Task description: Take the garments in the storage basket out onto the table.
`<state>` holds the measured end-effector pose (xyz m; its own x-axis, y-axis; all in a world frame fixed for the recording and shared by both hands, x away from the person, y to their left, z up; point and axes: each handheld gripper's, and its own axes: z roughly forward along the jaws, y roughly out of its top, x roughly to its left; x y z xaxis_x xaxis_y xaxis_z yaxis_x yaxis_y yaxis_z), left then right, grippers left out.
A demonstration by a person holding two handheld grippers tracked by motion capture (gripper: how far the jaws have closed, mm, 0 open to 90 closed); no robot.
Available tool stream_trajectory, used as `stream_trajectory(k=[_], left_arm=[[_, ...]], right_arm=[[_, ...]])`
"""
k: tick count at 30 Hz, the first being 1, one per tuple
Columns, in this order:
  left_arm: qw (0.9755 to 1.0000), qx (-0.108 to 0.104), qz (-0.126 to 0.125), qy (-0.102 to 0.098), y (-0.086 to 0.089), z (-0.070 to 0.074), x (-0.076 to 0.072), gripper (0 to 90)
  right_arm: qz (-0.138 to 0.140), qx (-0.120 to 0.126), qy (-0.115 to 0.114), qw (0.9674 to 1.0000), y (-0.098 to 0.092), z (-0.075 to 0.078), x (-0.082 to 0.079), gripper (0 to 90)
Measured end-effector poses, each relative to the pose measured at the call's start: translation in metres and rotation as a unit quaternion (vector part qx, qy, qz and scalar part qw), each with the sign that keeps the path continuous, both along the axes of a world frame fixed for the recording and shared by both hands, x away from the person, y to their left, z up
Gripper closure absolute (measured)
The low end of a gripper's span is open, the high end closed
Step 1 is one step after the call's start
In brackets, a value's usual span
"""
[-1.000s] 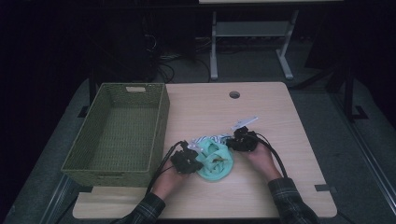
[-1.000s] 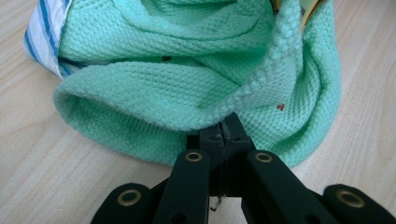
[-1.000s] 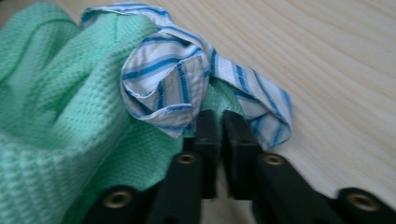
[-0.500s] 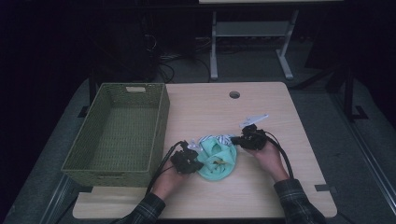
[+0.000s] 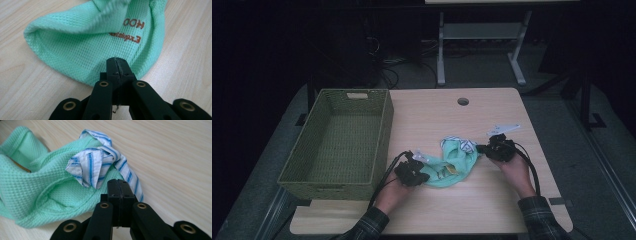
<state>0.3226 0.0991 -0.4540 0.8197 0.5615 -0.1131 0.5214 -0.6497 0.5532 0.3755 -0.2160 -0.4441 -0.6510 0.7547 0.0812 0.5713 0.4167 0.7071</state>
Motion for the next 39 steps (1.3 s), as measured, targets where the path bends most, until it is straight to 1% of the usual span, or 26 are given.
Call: stream_trajectory(k=[4,6,7,9,10,11,13,15,17,18,20,21,23,24,25,27,29,30,31,32,33,35,39], left_arm=[[1.0,-0.001,0.001,0.0,0.0,0.0,0.0,89.2],[1.0,-0.003,0.002,0.0,0.0,0.0,0.0,89.2],[1.0,-0.004,0.002,0.001,0.001,0.0,0.0,89.2],[1.0,-0.004,0.001,0.003,0.001,0.0,0.0,89.1],[1.0,-0.004,0.001,0.004,0.001,0.0,0.001,88.8],[1.0,-0.005,-0.002,0.004,0.001,0.0,0.001,87.7],[1.0,-0.007,-0.002,0.007,0.001,0.001,0.002,84.9],[0.9999,-0.01,0.004,0.002,0.001,0.003,0.002,82.5],[0.9998,-0.017,0.009,0.0,0.002,0.005,0.002,80.7],[0.9997,-0.02,0.01,-0.001,0.003,0.006,0.003,79.7],[0.9997,-0.02,0.012,-0.005,0.004,0.007,0.003,78.5],[0.9997,-0.019,0.013,-0.007,0.004,0.008,0.004,77.8],[0.9997,-0.016,0.013,-0.01,0.003,0.007,0.004,76.8],[0.9998,-0.011,0.012,-0.011,0.003,0.006,0.005,76.6],[0.9999,-0.007,0.012,-0.009,0.003,0.005,0.005,76.0],[0.9999,-0.004,0.01,-0.007,0.002,0.004,0.004,76.0],[0.9999,0.0,0.01,-0.008,0.001,0.003,0.004,75.7],[0.9999,-0.001,0.01,-0.011,0.0,0.001,0.004,75.9],[0.9999,-0.003,0.011,-0.011,-0.001,0.0,0.003,75.9],[0.9998,-0.004,0.013,-0.011,-0.002,0.0,0.003,76.2],[0.9998,0.004,0.009,-0.015,-0.002,0.001,0.003,76.6],[0.9998,0.007,0.009,-0.018,-0.002,0.001,0.002,77.4],[0.9994,0.017,0.011,-0.027,-0.004,0.001,0.0,81.2]], right_arm=[[-0.016,-0.003,0.006,0.9999,-0.01,-0.006,-0.003,89.8],[-0.023,-0.001,0.014,0.9996,-0.014,-0.009,-0.004,89.8],[-0.023,0.003,0.02,0.9995,-0.016,-0.01,-0.004,89.8],[-0.022,0.005,0.022,0.9995,-0.017,-0.012,-0.005,89.7],[-0.021,0.007,0.023,0.9995,-0.016,-0.012,-0.006,89.4],[-0.018,0.007,0.019,0.9996,-0.017,-0.012,-0.006,88.9],[-0.012,0.013,0.018,0.9997,-0.017,-0.01,-0.008,86.4],[-0.012,0.013,0.012,0.9998,-0.017,-0.006,-0.01,82.2],[-0.017,0.016,0.008,0.9997,-0.017,0.0,-0.012,78.2],[-0.015,0.017,0.003,0.9997,-0.018,0.003,-0.011,77.7],[-0.016,0.02,-0.006,0.9997,-0.018,0.01,-0.011,76.1],[-0.014,0.024,-0.005,0.9996,-0.018,0.013,-0.01,74.8],[-0.009,0.02,-0.007,0.9997,-0.015,0.018,-0.007,73.5],[-0.006,0.02,-0.01,0.9997,-0.013,0.02,-0.004,72.7],[-0.002,0.02,-0.009,0.9997,-0.01,0.022,-0.001,71.9],[0.003,0.019,-0.016,0.9997,-0.004,0.027,0.005,70.4],[0.009,0.021,-0.015,0.9996,0.003,0.031,0.012,69.2],[0.012,0.022,-0.014,0.9996,0.01,0.033,0.02,69.0],[0.012,0.022,-0.014,0.9996,0.01,0.033,0.02,69.0],[0.014,0.019,-0.013,0.9996,0.015,0.033,0.024,68.2],[0.016,0.016,-0.011,0.9997,0.018,0.034,0.028,68.1],[0.021,0.017,-0.009,0.9996,0.026,0.033,0.036,66.7],[0.025,0.007,0.001,0.9997,0.041,0.029,0.049,64.1]])
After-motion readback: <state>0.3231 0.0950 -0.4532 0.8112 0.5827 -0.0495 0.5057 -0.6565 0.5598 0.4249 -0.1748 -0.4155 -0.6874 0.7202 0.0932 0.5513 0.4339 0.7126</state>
